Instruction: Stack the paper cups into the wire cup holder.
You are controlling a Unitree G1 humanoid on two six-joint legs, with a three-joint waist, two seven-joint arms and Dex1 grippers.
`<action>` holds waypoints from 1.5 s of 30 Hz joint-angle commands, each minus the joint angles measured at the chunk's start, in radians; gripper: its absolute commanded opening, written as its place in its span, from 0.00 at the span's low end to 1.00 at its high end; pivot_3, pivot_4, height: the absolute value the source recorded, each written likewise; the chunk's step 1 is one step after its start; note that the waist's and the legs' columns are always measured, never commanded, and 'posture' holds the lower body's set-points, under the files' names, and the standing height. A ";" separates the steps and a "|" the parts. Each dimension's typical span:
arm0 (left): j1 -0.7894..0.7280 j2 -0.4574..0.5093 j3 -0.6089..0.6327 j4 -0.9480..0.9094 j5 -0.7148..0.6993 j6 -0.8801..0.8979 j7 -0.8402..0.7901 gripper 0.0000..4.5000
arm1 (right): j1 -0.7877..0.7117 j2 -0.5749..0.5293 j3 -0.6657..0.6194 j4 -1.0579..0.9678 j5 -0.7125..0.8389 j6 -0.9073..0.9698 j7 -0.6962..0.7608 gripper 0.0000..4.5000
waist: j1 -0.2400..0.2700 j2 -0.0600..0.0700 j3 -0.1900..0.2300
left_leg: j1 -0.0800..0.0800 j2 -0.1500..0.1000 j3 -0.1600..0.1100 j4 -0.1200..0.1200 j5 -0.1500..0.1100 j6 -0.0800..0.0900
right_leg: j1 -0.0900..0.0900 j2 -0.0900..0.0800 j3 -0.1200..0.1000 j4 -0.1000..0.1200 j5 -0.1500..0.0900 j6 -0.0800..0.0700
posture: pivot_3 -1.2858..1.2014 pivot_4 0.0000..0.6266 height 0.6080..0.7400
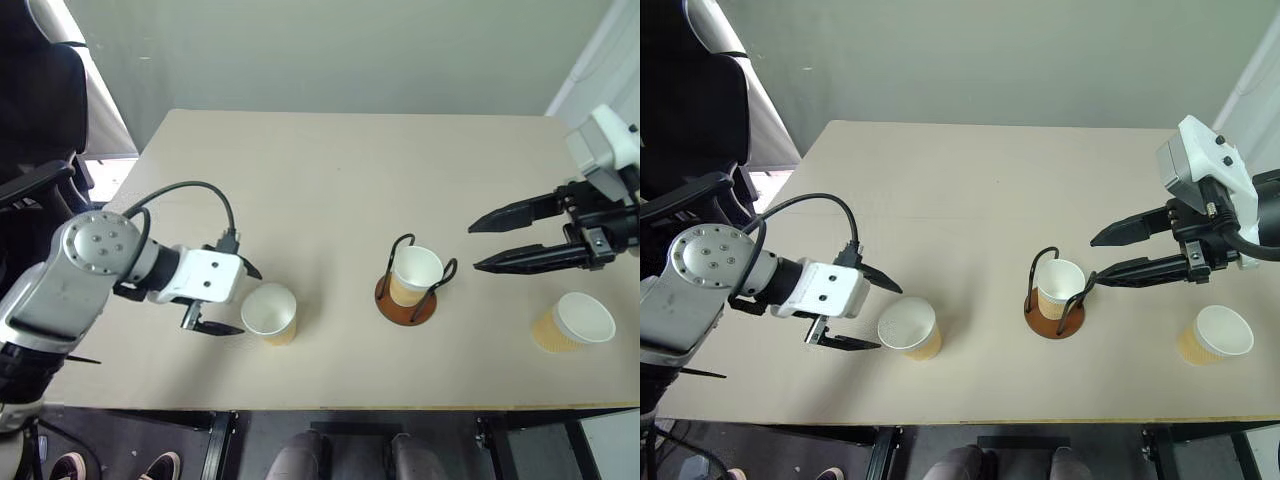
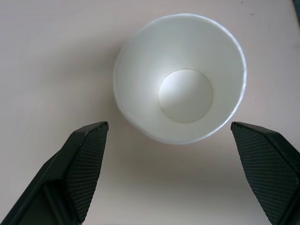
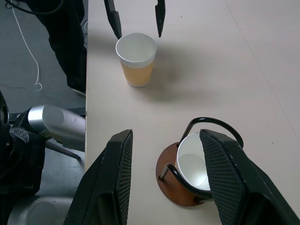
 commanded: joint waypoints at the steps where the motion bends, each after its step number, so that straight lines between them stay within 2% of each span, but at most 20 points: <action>1: -0.052 0.001 0.011 -0.004 0.020 -0.003 0.011 1.00 | -0.009 -0.020 -0.027 0.001 -0.004 -0.012 0.003 0.50 | 0.000 0.000 0.000 | 0.000 0.000 0.000 0.000 0.000 0.000 | 0.000 0.000 0.000 0.000 0.000 0.000 | 0.52 0.24 1.00; 3: -0.093 -0.001 0.015 -0.002 0.013 0.014 0.004 1.00 | -0.008 -0.022 -0.029 0.004 -0.005 -0.013 0.004 0.50 | 0.000 0.000 0.000 | 0.000 0.000 0.000 0.000 0.000 0.000 | 0.000 0.000 0.000 0.000 0.000 0.000 | 0.52 0.24 1.00; 9: -0.208 0.005 0.050 -0.078 -0.142 0.184 -0.054 1.00 | 0.000 -0.027 -0.033 0.006 -0.003 -0.013 0.005 0.50 | -0.001 0.000 0.000 | 0.000 0.000 0.000 0.000 0.000 0.000 | 0.000 0.000 0.000 0.000 0.000 0.000 | 0.52 0.24 1.00; 19: -0.202 0.062 0.056 -0.185 -0.246 0.278 -0.125 1.00 | -0.004 -0.047 -0.029 0.019 -0.004 -0.016 0.019 0.50 | -0.003 0.000 0.000 | 0.000 0.000 0.000 -0.002 0.000 0.000 | 0.000 0.000 0.000 -0.001 0.000 0.000 | 0.52 0.24 1.00; 25: -0.132 0.150 0.022 -0.186 -0.205 0.164 -0.155 1.00 | -0.014 -0.043 -0.020 0.026 -0.010 -0.022 0.020 0.50 | -0.004 0.000 0.000 | 0.001 0.000 0.000 -0.003 0.000 0.000 | 0.000 0.000 0.000 -0.001 0.000 0.001 | 0.52 0.24 1.00; 33: -0.098 0.139 -0.018 -0.174 -0.156 0.090 -0.154 1.00 | 0.012 -0.041 -0.041 -0.005 0.032 -0.021 0.054 0.50 | -0.004 0.000 0.000 | 0.001 0.000 0.000 -0.003 0.000 0.000 | 0.000 0.000 0.000 -0.001 -0.001 0.000 | 0.52 0.24 1.00; 45: -0.087 0.143 -0.076 -0.155 -0.131 0.045 -0.155 1.00 | 0.157 -0.052 -0.101 -0.108 0.062 -0.093 0.114 0.50 | -0.005 0.000 0.000 | 0.001 0.000 0.000 -0.003 0.000 0.000 | 0.000 0.000 0.000 -0.001 -0.001 -0.001 | 0.52 0.24 1.00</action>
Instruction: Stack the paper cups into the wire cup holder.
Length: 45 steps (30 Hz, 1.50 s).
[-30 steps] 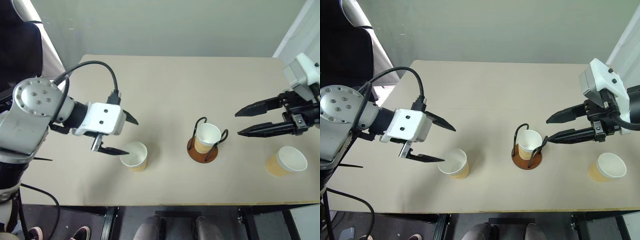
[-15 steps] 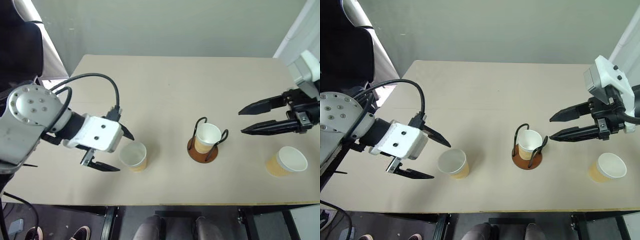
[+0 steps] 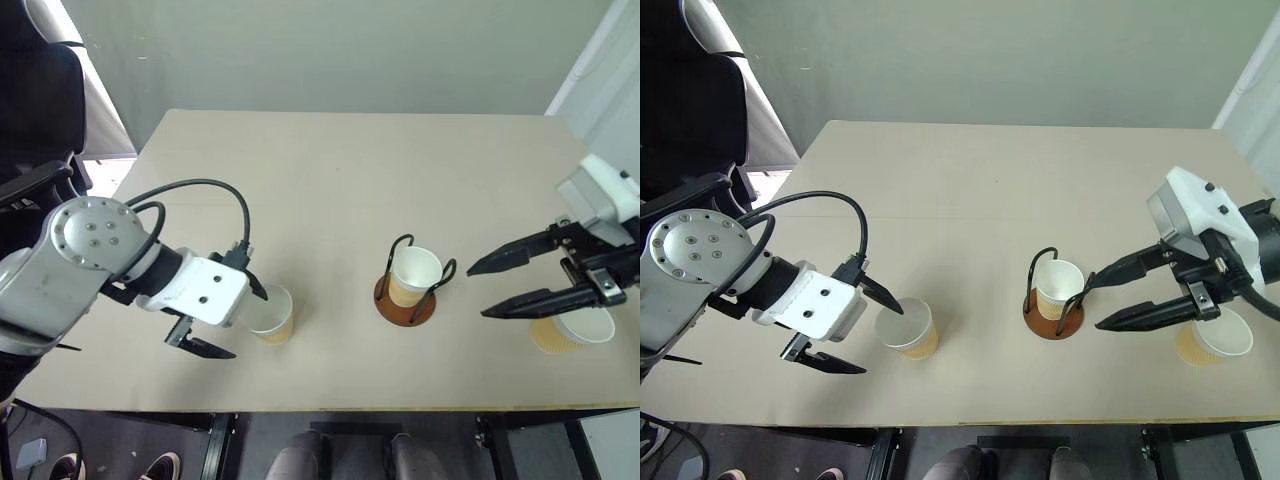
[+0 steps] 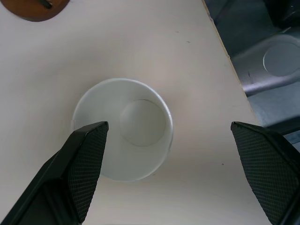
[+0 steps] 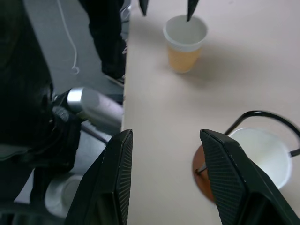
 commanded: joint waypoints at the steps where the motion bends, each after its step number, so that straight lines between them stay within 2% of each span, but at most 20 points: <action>1: -0.011 0.010 -0.003 0.015 0.025 -0.041 -0.042 1.00 | -0.001 -0.010 -0.050 -0.019 0.020 -0.017 -0.003 0.50 | 0.000 0.000 0.000 | 0.000 0.000 0.000 0.000 0.000 0.000 | 0.000 0.000 0.000 0.000 0.000 0.000 | 0.52 0.24 1.00; 18: -0.040 -0.083 -0.099 0.069 0.152 -0.102 -0.042 1.00 | -0.005 0.012 -0.036 -0.014 0.021 -0.028 -0.043 0.50 | 0.000 0.000 0.000 | 0.000 0.000 0.000 0.000 0.000 0.000 | 0.000 0.000 0.000 0.001 0.000 0.000 | 0.52 0.24 1.00; 22: -0.063 -0.108 -0.128 0.089 0.177 -0.116 -0.042 0.81 | 0.008 0.013 -0.044 -0.015 0.022 -0.028 -0.054 0.51 | 0.000 0.000 0.000 | 0.000 0.000 0.000 0.000 0.000 0.000 | 0.000 0.000 0.000 0.001 0.000 0.000 | 0.52 0.24 1.00; 32: -0.114 -0.119 -0.182 0.114 0.175 -0.121 -0.042 0.01 | 0.037 0.005 -0.065 -0.007 0.020 -0.033 -0.066 0.51 | 0.001 0.000 0.000 | 0.000 0.000 0.000 0.000 0.000 0.000 | 0.000 0.000 0.000 0.001 0.000 0.000 | 0.52 0.24 1.00; 39: -0.187 -0.129 -0.205 0.141 0.127 -0.087 -0.042 0.00 | 0.041 0.004 -0.073 0.001 0.023 -0.028 -0.072 0.51 | 0.001 0.000 0.000 | 0.000 0.000 0.000 0.001 0.000 0.000 | 0.000 0.000 0.000 0.001 0.000 0.000 | 0.52 0.24 1.00; 45: -0.300 -0.177 -0.172 0.189 0.044 0.016 -0.042 0.00 | 0.055 0.011 -0.048 0.035 -0.026 -0.062 -0.077 0.51 | 0.002 0.000 0.000 | 0.000 0.000 0.000 0.001 0.000 0.000 | 0.000 0.000 0.000 0.001 0.000 0.001 | 0.52 0.24 1.00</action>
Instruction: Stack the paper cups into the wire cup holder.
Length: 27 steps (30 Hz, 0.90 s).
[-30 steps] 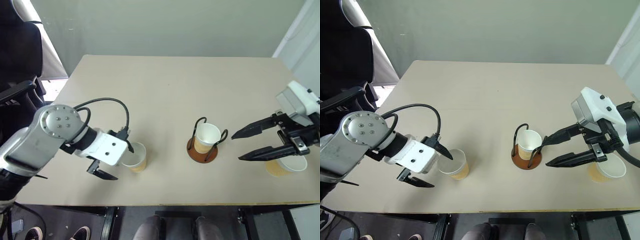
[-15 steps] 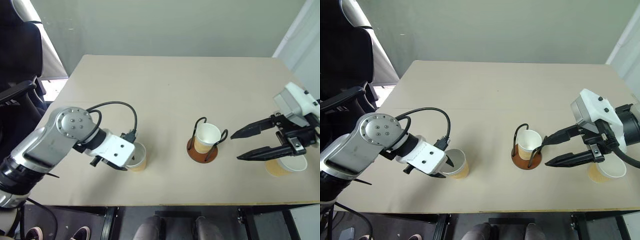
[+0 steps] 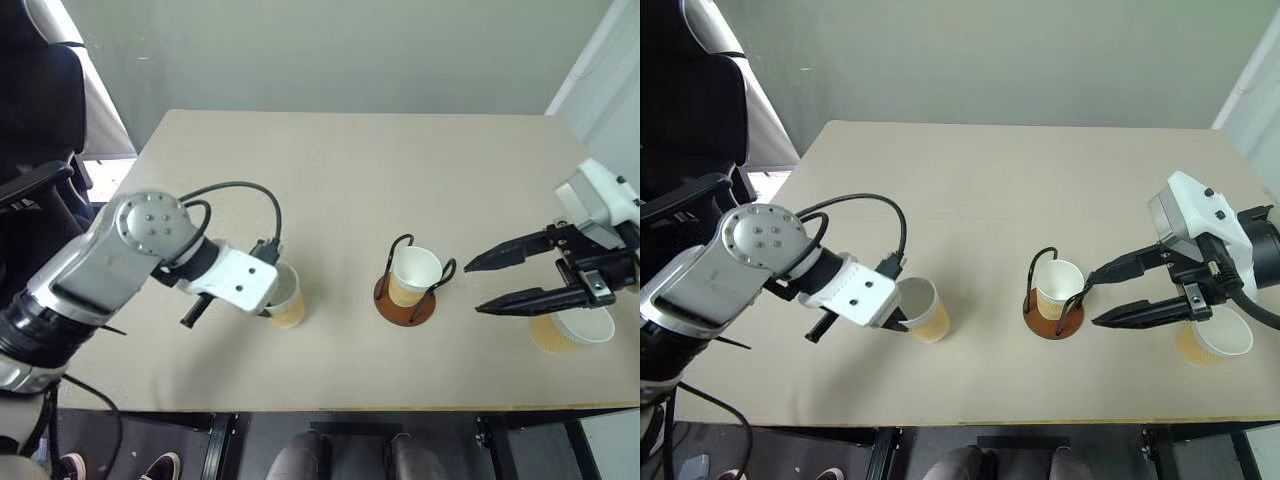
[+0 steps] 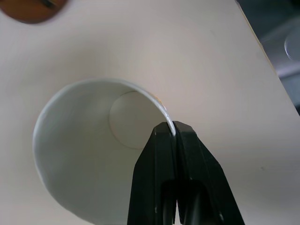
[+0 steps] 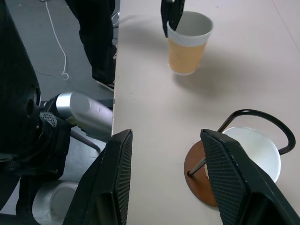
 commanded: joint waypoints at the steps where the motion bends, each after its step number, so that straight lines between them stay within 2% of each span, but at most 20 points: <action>1: -0.070 -0.013 0.046 0.023 -0.054 0.055 -0.037 0.00 | 0.006 -0.003 -0.010 0.028 -0.038 -0.038 -0.004 0.51 | -0.001 0.000 0.000 | 0.000 0.000 0.000 0.000 0.000 0.000 | 0.000 0.000 0.000 0.000 0.000 0.000 | 0.52 0.24 1.00; 7: -0.208 -0.060 0.080 0.095 -0.135 0.140 -0.037 0.00 | -0.006 0.009 0.050 0.116 -0.142 -0.120 0.011 0.51 | 0.000 0.000 0.000 | 0.000 0.000 0.001 0.001 0.000 0.000 | 0.000 0.000 0.000 0.000 0.001 0.001 | 0.52 0.24 1.00; 12: -0.315 -0.083 0.123 0.115 -0.256 0.229 -0.037 0.00 | 0.010 0.030 0.039 0.113 -0.154 -0.128 -0.003 0.51 | 0.000 0.000 0.000 | 0.000 0.000 0.001 0.000 0.000 0.000 | 0.000 0.000 0.000 -0.001 0.001 0.001 | 0.52 0.24 1.00; 16: -0.433 -0.091 0.109 0.186 -0.327 0.243 -0.037 0.00 | 0.035 0.043 0.018 0.091 -0.148 -0.124 -0.025 0.51 | 0.000 0.000 0.000 | -0.001 0.000 0.001 0.000 0.000 0.001 | 0.000 0.000 0.000 -0.002 0.001 0.002 | 0.52 0.24 1.00; 22: -0.571 -0.152 0.060 0.338 -0.340 0.189 -0.037 0.00 | 0.083 0.055 -0.026 0.058 -0.139 -0.113 -0.074 0.51 | 0.002 0.000 0.000 | -0.001 0.000 0.000 0.000 0.000 0.001 | 0.001 -0.001 0.000 -0.002 0.001 0.002 | 0.52 0.24 1.00; 27: -0.616 -0.225 -0.047 0.479 -0.311 0.064 -0.037 0.00 | 0.152 0.073 -0.083 0.008 -0.130 -0.095 -0.136 0.51 | 0.005 0.000 0.000 | -0.001 0.000 0.001 0.001 0.000 0.002 | 0.002 -0.001 0.000 -0.002 0.001 0.004 | 0.52 0.24 1.00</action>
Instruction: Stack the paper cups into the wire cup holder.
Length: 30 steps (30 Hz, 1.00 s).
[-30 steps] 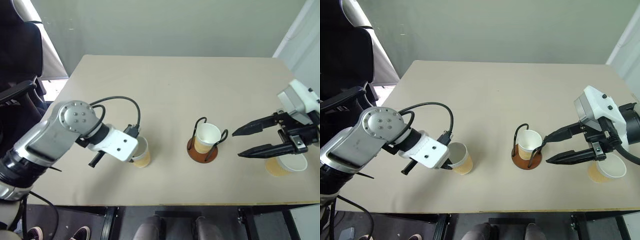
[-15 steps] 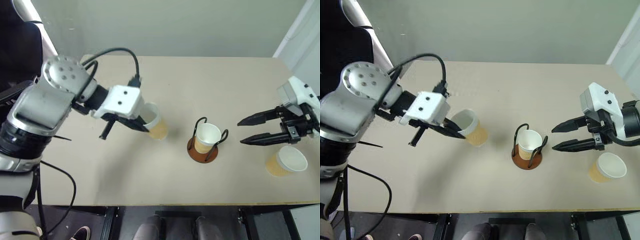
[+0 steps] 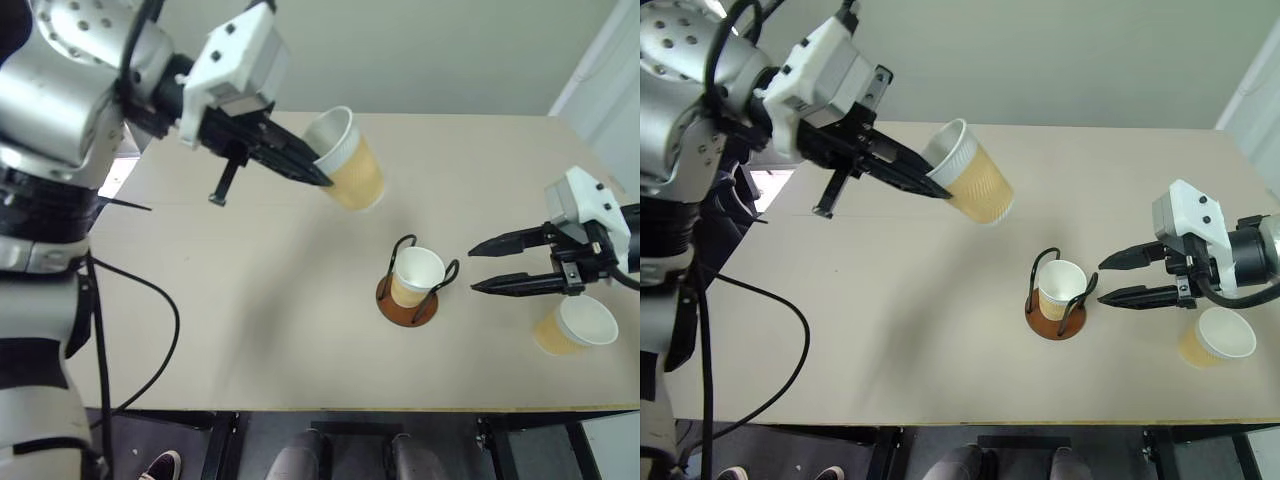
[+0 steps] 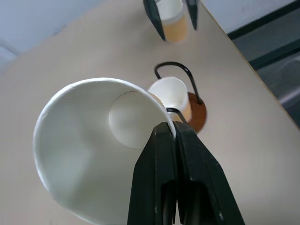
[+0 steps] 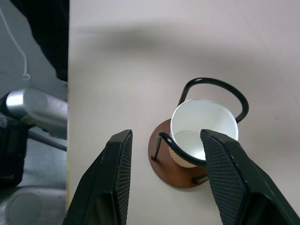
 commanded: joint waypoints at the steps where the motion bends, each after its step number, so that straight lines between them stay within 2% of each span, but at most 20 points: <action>1: -0.038 -0.027 -0.060 0.082 0.011 -0.091 -0.034 0.00 | 0.023 0.005 -0.075 -0.047 0.020 0.015 -0.046 0.51 | -0.001 0.000 0.000 | 0.000 0.000 0.001 0.000 0.000 0.000 | 0.000 0.000 0.000 0.000 0.000 0.000 | 0.52 0.24 1.00; 8: -0.126 -0.179 -0.200 0.287 0.051 -0.234 -0.034 0.00 | 0.125 0.020 -0.161 -0.115 0.041 0.042 -0.107 0.51 | 0.007 -0.001 0.000 | -0.002 0.000 0.002 0.001 -0.001 0.001 | 0.000 -0.001 0.000 0.000 0.000 0.003 | 0.52 0.24 1.00; 15: -0.224 -0.351 -0.194 0.507 0.099 -0.344 -0.034 0.00 | 0.196 0.026 -0.234 -0.159 0.056 0.065 -0.147 0.51 | 0.011 -0.001 0.001 | -0.005 -0.001 0.003 0.005 -0.003 0.004 | -0.001 -0.002 -0.001 0.000 -0.001 0.006 | 0.52 0.24 1.00; 23: -0.239 -0.465 -0.201 0.563 0.076 -0.363 -0.034 0.00 | 0.318 0.028 -0.349 -0.211 0.063 0.095 -0.156 0.51 | 0.019 -0.001 0.001 | -0.008 -0.001 0.004 0.009 -0.005 0.005 | -0.002 -0.003 0.000 0.001 -0.002 0.009 | 0.52 0.24 1.00; 30: -0.211 -0.484 -0.264 0.509 0.057 -0.373 -0.034 0.00 | 0.372 0.053 -0.394 -0.249 0.078 0.105 -0.191 0.51 | 0.022 -0.001 0.001 | -0.009 -0.001 0.005 0.012 -0.006 0.006 | -0.002 -0.003 0.000 0.001 -0.001 0.011 | 0.52 0.24 1.00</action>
